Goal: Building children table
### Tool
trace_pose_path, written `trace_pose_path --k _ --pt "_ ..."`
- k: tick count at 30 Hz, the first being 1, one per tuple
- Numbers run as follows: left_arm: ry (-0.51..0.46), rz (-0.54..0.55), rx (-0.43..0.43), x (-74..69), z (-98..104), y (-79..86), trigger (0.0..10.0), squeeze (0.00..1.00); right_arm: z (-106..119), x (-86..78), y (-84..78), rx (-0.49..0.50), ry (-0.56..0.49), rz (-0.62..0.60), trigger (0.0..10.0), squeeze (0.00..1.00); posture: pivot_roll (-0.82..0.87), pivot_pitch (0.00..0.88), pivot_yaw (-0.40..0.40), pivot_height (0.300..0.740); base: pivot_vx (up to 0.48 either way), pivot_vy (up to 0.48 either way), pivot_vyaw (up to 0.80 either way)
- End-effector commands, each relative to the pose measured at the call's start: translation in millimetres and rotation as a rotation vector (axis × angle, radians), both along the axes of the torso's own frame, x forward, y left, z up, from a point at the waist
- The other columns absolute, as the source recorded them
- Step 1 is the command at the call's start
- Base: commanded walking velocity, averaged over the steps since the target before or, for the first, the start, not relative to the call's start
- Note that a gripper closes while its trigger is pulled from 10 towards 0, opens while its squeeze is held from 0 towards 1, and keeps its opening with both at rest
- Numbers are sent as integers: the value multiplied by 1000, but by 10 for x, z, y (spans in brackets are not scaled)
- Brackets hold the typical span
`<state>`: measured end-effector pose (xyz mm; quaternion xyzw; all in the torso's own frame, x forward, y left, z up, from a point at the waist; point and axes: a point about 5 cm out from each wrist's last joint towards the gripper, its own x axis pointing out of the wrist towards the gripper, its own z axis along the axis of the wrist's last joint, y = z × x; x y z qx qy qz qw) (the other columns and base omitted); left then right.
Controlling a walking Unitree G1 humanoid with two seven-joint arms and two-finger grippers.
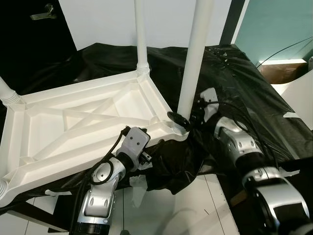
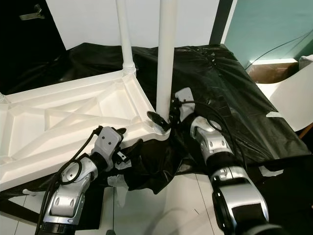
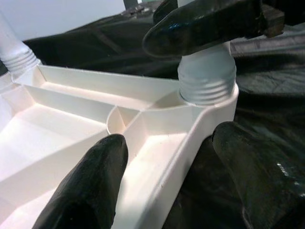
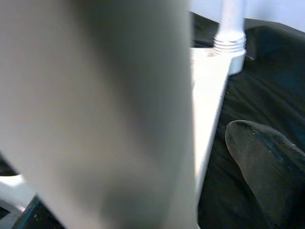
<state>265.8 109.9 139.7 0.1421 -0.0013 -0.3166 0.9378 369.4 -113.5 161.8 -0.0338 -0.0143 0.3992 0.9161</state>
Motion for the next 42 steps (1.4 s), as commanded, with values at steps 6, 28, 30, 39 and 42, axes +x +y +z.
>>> trace_pose_path --k 6,28,30,39,42 --pt "-6 96 -7 18 -17 39 10000 0 -46 27 89 -93 25 87 510 0 94 0 -29 740 0 0 0" --pt "13 98 -14 -33 -63 27 10000 0 -372 17 93 -46 137 -291 10000 0 95 0 -40 740 0 0 0" --pt "15 96 -13 -35 -65 26 10000 0 -393 6 109 -39 139 -331 10000 0 93 0 -39 740 0 0 0" --pt "29 85 -17 -52 -75 11 10000 0 -467 -179 437 124 173 -567 10000 0 81 0 -30 740 0 0 0" --pt "34 79 -21 -57 -81 -7 10000 0 -450 -243 526 150 175 -554 10000 0 73 0 -31 740 0 0 0"
